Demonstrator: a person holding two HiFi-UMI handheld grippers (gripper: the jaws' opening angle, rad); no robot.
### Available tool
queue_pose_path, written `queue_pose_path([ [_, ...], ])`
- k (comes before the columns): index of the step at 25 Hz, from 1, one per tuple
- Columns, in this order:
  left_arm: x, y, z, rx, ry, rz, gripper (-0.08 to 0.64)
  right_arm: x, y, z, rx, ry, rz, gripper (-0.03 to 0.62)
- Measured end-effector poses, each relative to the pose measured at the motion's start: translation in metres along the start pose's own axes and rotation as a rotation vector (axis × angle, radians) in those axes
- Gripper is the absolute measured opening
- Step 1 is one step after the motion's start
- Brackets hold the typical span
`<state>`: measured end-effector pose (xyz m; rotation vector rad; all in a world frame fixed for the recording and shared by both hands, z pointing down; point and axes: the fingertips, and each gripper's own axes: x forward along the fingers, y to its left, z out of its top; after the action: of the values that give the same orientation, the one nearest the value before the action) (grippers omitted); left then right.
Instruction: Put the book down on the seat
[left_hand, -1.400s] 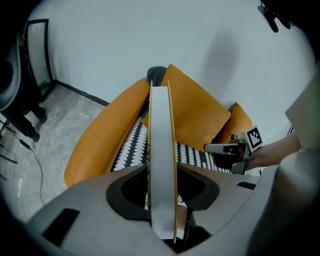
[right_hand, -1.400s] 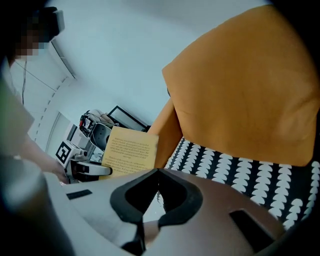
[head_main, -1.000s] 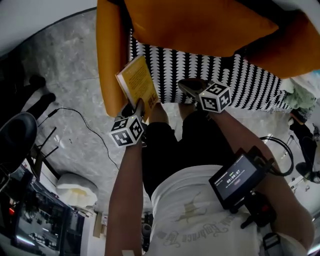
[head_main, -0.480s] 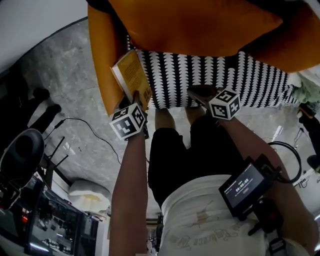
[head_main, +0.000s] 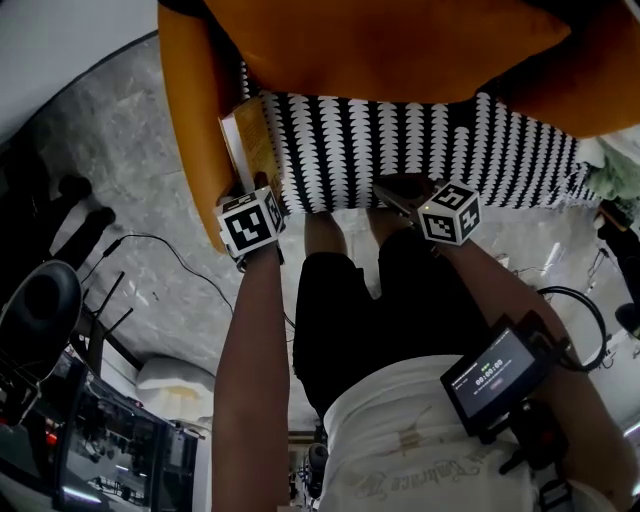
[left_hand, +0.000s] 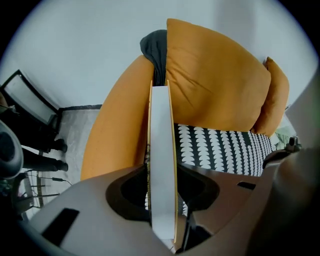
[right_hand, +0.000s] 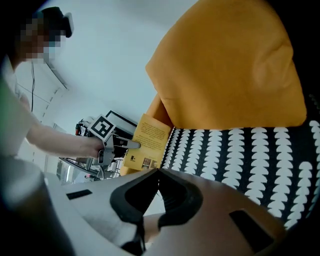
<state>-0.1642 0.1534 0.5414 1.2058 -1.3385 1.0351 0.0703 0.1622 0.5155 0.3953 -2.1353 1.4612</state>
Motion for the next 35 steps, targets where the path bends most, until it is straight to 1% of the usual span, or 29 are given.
queue_pose_path([
  [4, 0.018, 0.002, 0.006, 0.015, 0.006, 0.008, 0.155, 0.0, -0.008, -0.008, 0.008, 0.006, -0.006, 0.015],
  [7, 0.024, 0.007, 0.015, 0.008, 0.002, 0.019, 0.155, -0.001, -0.012, -0.012, 0.012, 0.007, -0.007, 0.015],
  [12, 0.029, 0.013, 0.03, 0.027, -0.017, -0.001, 0.156, -0.003, -0.014, -0.019, 0.012, 0.02, -0.019, 0.015],
  [16, 0.035, 0.027, 0.028, 0.027, -0.005, 0.019, 0.16, 0.001, -0.012, -0.021, 0.011, 0.024, -0.021, 0.015],
  [19, 0.033, 0.028, 0.027, 0.036, -0.016, 0.046, 0.166, -0.003, -0.014, -0.021, 0.011, 0.019, -0.02, 0.015],
  [25, 0.029, 0.028, 0.026, 0.074, -0.042, 0.082, 0.205, -0.004, -0.017, -0.019, 0.011, 0.015, -0.017, 0.015],
  [29, 0.02, 0.031, 0.024, 0.069, -0.054, 0.101, 0.218, -0.002, -0.013, -0.015, 0.007, 0.014, -0.014, 0.015],
  [35, 0.0, 0.038, 0.021, 0.061, -0.076, 0.113, 0.218, -0.002, -0.004, -0.003, -0.013, 0.013, -0.006, 0.015],
])
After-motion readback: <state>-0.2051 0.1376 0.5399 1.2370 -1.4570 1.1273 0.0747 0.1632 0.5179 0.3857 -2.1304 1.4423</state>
